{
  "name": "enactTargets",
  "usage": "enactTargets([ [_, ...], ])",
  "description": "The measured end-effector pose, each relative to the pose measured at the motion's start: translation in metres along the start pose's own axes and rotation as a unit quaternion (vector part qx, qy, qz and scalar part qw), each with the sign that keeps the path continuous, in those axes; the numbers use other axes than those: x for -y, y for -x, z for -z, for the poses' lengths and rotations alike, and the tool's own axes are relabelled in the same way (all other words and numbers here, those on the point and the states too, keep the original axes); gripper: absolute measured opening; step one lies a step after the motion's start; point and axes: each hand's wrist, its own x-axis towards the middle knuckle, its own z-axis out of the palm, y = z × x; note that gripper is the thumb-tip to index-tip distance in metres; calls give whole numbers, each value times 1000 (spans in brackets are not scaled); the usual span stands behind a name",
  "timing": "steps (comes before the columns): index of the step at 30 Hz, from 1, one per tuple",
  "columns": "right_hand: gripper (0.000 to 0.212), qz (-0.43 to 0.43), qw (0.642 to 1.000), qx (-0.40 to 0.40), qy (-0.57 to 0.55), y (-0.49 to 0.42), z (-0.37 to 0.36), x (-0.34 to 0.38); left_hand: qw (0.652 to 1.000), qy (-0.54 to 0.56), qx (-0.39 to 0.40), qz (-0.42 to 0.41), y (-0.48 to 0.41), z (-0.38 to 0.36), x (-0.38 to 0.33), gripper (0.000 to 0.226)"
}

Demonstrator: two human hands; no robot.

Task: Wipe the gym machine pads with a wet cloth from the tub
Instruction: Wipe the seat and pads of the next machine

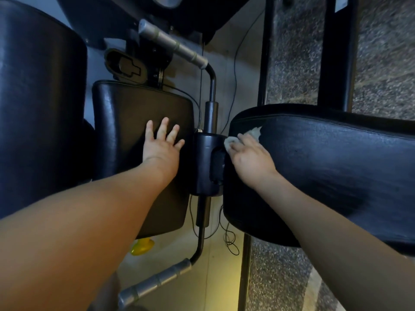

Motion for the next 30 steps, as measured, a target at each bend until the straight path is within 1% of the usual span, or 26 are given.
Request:
enactTargets([
  [5, 40, -72, 992, -44, 93, -32, 15, -17, 1000, 0, -5, 8, -2, -3, -2, 100],
  [8, 35, -25, 997, -12, 74, -27, 6, -4, 1000, -5, -7, 12, -2, -3, -4, 100],
  [10, 32, -11, 998, 1, 58, -27, 4, -4, 1000, -4, -10, 14, -2, -2, -4, 99],
  [13, 35, -46, 995, -30, 82, -47, 10, -13, 1000, -7, -11, 18, -2, -3, -6, 97],
  [15, 36, -62, 993, -26, 93, -53, 11, -9, 1000, -13, -12, 22, -4, -3, -6, 98],
  [16, 36, -58, 993, -13, 98, -49, 11, -3, 1000, -16, -12, 21, -4, -4, -7, 98],
  [18, 36, -17, 994, 27, 107, -32, 4, 13, 1000, -16, -12, 21, -4, -4, -8, 99],
  [20, 35, 22, 994, 64, 91, -16, -2, 23, 1000, -15, -12, 23, -3, -3, -8, 99],
  [21, 34, 32, 994, 68, 81, -17, -1, 22, 1000, -13, -12, 24, -2, -3, -9, 98],
  [22, 31, 30, 995, 61, 78, -24, 3, 16, 1000, -13, -13, 25, -1, -3, -9, 96],
  [24, 28, -6, 995, 28, 99, -42, 13, 1, 999, -15, -16, 24, -1, -2, -11, 94],
  [26, 31, -40, 992, -13, 119, -51, 19, -8, 999, -20, -17, 24, 0, -1, -11, 93],
  [28, 32, -23, 993, -1, 112, -42, 12, -1, 999, -24, -14, 19, 1, 0, -12, 92],
  [30, 28, 35, 995, 33, 84, -20, 2, 12, 999, -24, -12, 20, 1, -1, -12, 92],
])
